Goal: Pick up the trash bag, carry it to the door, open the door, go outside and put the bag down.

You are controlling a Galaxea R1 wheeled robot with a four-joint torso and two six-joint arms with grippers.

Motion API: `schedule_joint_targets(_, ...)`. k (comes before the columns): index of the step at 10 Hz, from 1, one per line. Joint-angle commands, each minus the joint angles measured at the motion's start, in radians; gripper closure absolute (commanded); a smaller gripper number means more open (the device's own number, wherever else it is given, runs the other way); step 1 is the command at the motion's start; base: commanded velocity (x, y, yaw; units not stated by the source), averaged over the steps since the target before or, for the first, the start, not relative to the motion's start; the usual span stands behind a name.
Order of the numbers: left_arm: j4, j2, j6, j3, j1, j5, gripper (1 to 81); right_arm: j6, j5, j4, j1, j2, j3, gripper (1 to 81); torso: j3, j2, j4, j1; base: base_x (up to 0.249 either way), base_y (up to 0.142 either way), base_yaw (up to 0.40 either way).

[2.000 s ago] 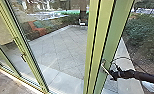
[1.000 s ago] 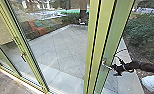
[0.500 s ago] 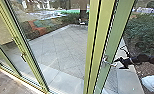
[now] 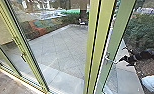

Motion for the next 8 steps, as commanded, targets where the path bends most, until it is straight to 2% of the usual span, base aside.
schedule_joint_targets(1, -0.002, -0.005, -0.001, 0.006, -0.001, 0.085, 81.1, -0.026, -0.094, -0.212, 0.214, -0.039, -0.063, 1.0, 0.000, 0.000, 0.000, 0.000, 0.000, 0.000, 0.000)
schedule_joint_targets(2, -0.002, -0.003, -0.001, 0.006, -0.001, 0.085, 81.1, -0.027, -0.132, -0.317, 0.225, -0.039, -0.069, 1.0, 0.000, 0.000, 0.000, 0.000, 0.000, 0.000, 0.000)
schedule_joint_targets(4, -0.002, -0.003, -0.001, 0.006, -0.001, 0.085, 81.1, -0.036, -0.195, -0.462, 0.248, -0.037, -0.098, 1.0, 0.000, 0.000, 0.000, 0.000, 0.000, 0.000, 0.000)
schedule_joint_targets(6, -0.004, -0.002, -0.001, 0.006, -0.001, 0.084, 81.1, -0.104, -0.227, -0.618, 0.259, -0.034, -0.126, 1.0, 0.000, 0.000, 0.000, 0.000, 0.000, 0.000, 0.000)
schedule_joint_targets(8, -0.005, 0.000, -0.001, 0.006, 0.001, 0.085, 81.1, -0.154, -0.228, -0.765, 0.251, -0.034, -0.170, 1.0, 0.000, 0.000, 0.000, 0.000, 0.000, 0.000, 0.000)
